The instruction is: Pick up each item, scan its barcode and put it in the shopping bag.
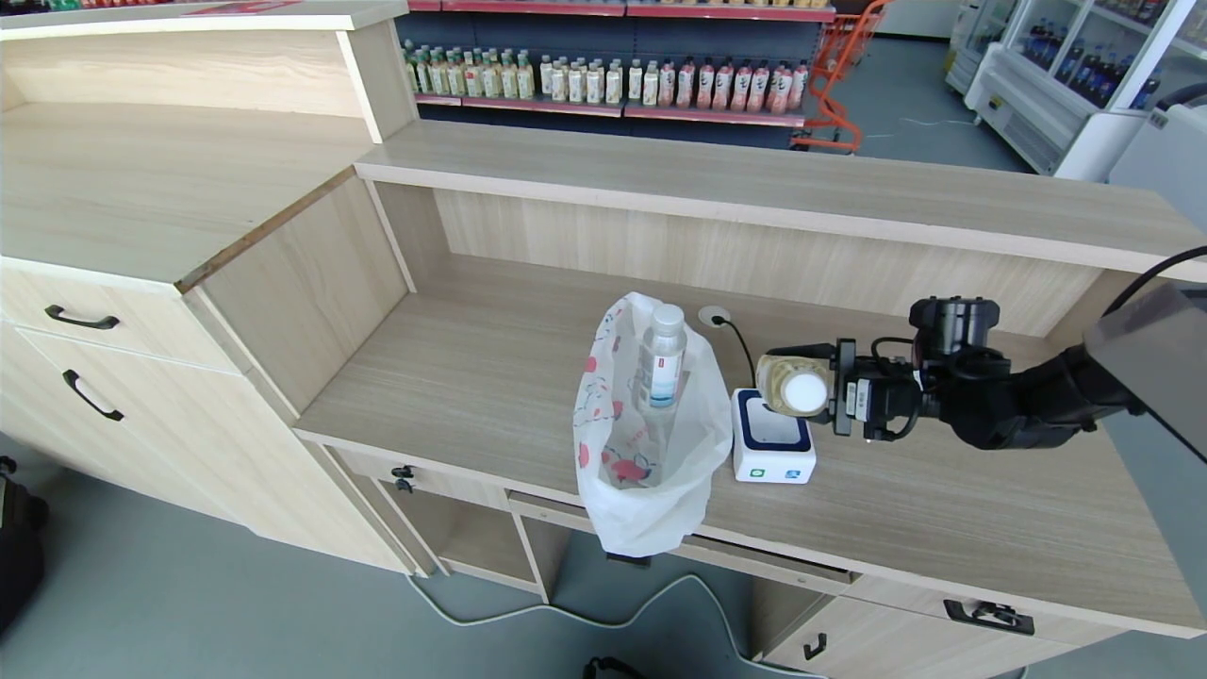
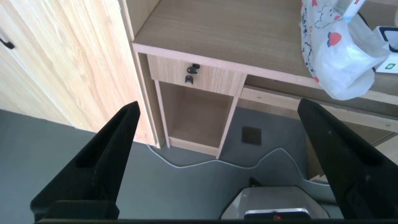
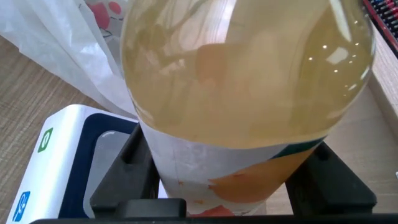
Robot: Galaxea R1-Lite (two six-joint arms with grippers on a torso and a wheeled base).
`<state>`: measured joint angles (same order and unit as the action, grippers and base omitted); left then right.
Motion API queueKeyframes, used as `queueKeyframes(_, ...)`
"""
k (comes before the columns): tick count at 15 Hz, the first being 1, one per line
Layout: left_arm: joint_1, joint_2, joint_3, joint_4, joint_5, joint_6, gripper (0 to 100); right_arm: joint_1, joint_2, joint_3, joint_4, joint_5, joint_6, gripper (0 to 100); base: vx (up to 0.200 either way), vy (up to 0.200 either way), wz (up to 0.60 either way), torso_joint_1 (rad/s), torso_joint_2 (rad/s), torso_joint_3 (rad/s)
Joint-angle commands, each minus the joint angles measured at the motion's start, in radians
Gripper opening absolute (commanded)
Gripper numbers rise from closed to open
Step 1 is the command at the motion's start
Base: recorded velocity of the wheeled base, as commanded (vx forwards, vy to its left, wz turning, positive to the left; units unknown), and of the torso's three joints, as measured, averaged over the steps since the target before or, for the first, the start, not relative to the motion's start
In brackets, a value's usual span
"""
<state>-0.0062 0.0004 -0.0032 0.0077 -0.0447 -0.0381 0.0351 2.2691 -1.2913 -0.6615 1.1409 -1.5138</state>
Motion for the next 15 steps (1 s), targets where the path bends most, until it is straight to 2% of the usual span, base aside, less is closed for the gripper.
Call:
queueKeyframes(1,0.0,0.0,0.0,0.0,0.0,0.0,100,0.011,0.023,-0.02,-0.001,0.0,0.0,0,0.0,0.0,0.0,0.0,0.0,0.0)
queueKeyframes(6,0.0,0.0,0.0,0.0,0.0,0.0,100,0.04,0.073,-0.083,-0.003,-0.003,-0.002,0,0.0,0.0,0.0,0.0,0.0,0.0)
queueKeyframes(15,0.0,0.0,0.0,0.0,0.0,0.0,100,0.042,0.089,-0.079,-0.015,-0.033,-0.011,0,0.0,0.0,0.0,0.0,0.0,0.0)
